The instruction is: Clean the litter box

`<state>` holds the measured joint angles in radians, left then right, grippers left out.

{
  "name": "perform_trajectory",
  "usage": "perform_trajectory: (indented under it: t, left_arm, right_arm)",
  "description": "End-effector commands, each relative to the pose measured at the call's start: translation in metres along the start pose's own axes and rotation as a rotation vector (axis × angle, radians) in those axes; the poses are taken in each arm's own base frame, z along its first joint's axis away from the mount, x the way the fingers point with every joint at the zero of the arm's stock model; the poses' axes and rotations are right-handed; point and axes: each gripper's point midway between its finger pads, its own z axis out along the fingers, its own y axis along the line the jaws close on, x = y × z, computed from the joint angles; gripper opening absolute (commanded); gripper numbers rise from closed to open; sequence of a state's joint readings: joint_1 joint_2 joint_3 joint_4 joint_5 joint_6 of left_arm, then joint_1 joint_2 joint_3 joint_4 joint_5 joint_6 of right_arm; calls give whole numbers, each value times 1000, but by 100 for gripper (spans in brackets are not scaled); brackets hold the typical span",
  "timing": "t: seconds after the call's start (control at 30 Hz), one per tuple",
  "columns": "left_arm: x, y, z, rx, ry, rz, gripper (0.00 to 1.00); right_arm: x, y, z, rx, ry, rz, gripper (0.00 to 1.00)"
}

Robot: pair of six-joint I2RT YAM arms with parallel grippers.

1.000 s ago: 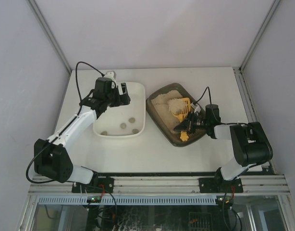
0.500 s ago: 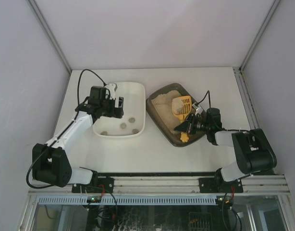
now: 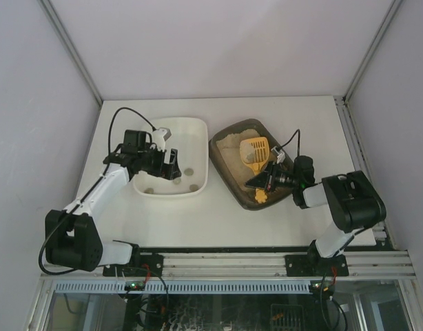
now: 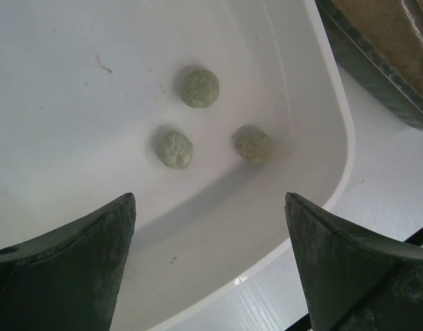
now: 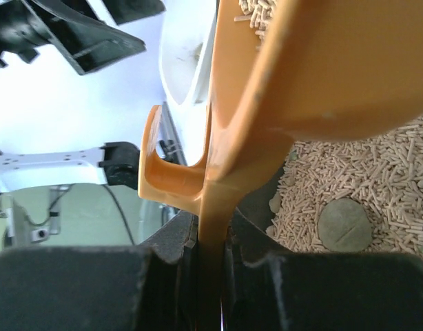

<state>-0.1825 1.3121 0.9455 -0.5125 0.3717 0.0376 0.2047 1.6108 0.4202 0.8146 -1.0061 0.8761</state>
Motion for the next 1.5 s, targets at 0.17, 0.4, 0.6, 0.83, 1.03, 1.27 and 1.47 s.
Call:
perform_trajectory:
  t: [0.17,0.4,0.6,0.83,1.03,1.27,1.47]
  left_arm:
    - [7,-12,2,112,44,23,92]
    - [11,-14,4,128,53,19,92]
    - [16,-19,6,164,74,3,92]
    - [15,-21,5,171,74,6,92]
    - [14,-21,4,171,72,10,92]
    - [13,-21,2,169,71,10,92]
    - [12,-21,0,162,64,21,92]
  right_arm:
    - [-25,22,-2,-213,-53,104,0]
    - [-37,36,-8,-231,-87,94,0]
    - [-30,41,-8,-225,-56,85,0]
    - [-17,45,3,-240,-1,110,0]
    - [-10,44,16,-221,42,103,0]
    - [-6,46,25,-218,56,126,0]
    - [-28,39,11,-205,-51,158,0]
